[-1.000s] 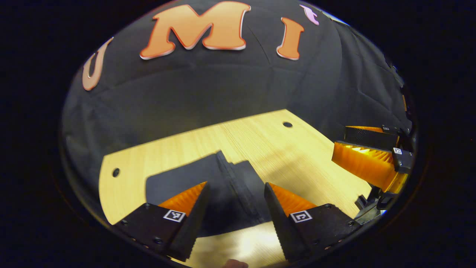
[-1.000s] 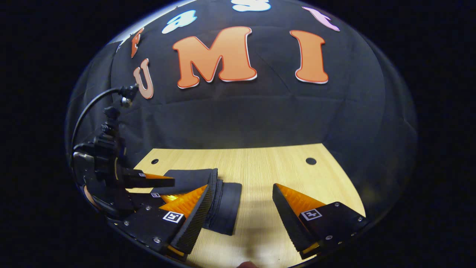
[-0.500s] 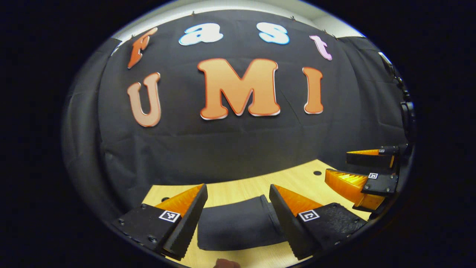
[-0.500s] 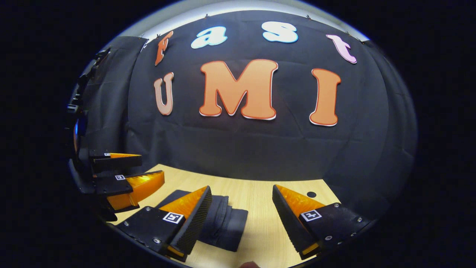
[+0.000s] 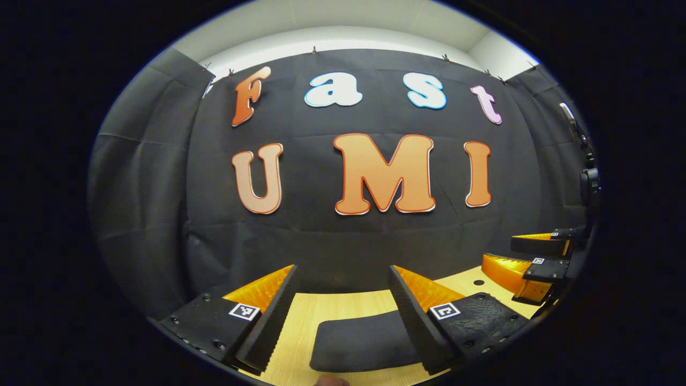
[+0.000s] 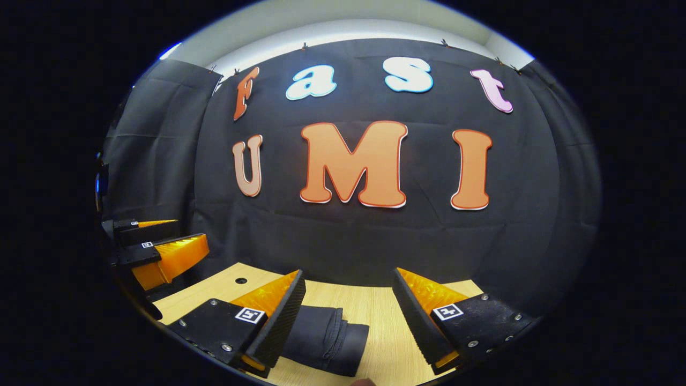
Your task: Grasp the waist and the cuffs of the jeans and fold them to make the two legs overlap; first hold the waist and fold one-third of the jeans toward the cuffs, then hold the cuffs and fold the remaining one-third in the same direction to finish folding.
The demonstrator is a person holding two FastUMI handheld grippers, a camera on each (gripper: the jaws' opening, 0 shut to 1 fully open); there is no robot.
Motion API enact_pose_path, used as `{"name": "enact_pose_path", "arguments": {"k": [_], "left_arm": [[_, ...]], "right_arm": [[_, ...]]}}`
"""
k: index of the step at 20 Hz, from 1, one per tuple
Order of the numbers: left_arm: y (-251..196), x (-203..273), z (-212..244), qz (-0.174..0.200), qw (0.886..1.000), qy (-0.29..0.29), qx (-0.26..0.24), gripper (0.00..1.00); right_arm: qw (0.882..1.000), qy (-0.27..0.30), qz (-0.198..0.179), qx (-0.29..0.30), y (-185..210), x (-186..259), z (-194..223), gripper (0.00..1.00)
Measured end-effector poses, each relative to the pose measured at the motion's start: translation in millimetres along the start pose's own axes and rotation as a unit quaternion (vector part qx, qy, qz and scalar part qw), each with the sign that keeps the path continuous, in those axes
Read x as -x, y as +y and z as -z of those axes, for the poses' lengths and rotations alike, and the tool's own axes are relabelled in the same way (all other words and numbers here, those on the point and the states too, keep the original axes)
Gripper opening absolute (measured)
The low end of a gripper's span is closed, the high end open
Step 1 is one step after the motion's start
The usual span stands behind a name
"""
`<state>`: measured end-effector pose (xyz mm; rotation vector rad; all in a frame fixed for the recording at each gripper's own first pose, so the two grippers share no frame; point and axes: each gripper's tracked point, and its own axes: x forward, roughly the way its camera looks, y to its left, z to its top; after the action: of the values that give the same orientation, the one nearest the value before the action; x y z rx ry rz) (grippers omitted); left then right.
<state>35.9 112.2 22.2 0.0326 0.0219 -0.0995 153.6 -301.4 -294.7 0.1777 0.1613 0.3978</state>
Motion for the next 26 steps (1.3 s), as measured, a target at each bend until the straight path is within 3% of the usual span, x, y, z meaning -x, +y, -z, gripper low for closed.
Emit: {"name": "enact_pose_path", "arguments": {"k": [3, 16, 20, 23, 26], "left_arm": [[-4, 13, -3, -0.001, 1.000, -0.018, 0.015, 1.00], [3, -1, 23, 0.003, 1.000, 0.021, 0.014, 1.00], [-9, -2, 27, 0.033, 0.999, 0.028, 0.022, 1.00], [-12, 1, 32, 0.037, 0.999, 0.028, 0.009, 1.00], [-13, 13, 27, 0.024, 0.998, -0.002, -0.057, 0.99]], "right_arm": [[0.999, -0.031, -0.004, 0.023, 5, 5, -6, 0.98], [1.000, -0.005, -0.024, 0.017, 20, 0, 12, 0.98], [0.999, -0.005, -0.033, 0.012, 23, -3, 12, 0.98], [0.999, -0.003, -0.041, 0.018, 28, -5, 19, 0.98], [0.999, 0.007, -0.049, 0.021, 32, -4, 32, 0.98]]}}
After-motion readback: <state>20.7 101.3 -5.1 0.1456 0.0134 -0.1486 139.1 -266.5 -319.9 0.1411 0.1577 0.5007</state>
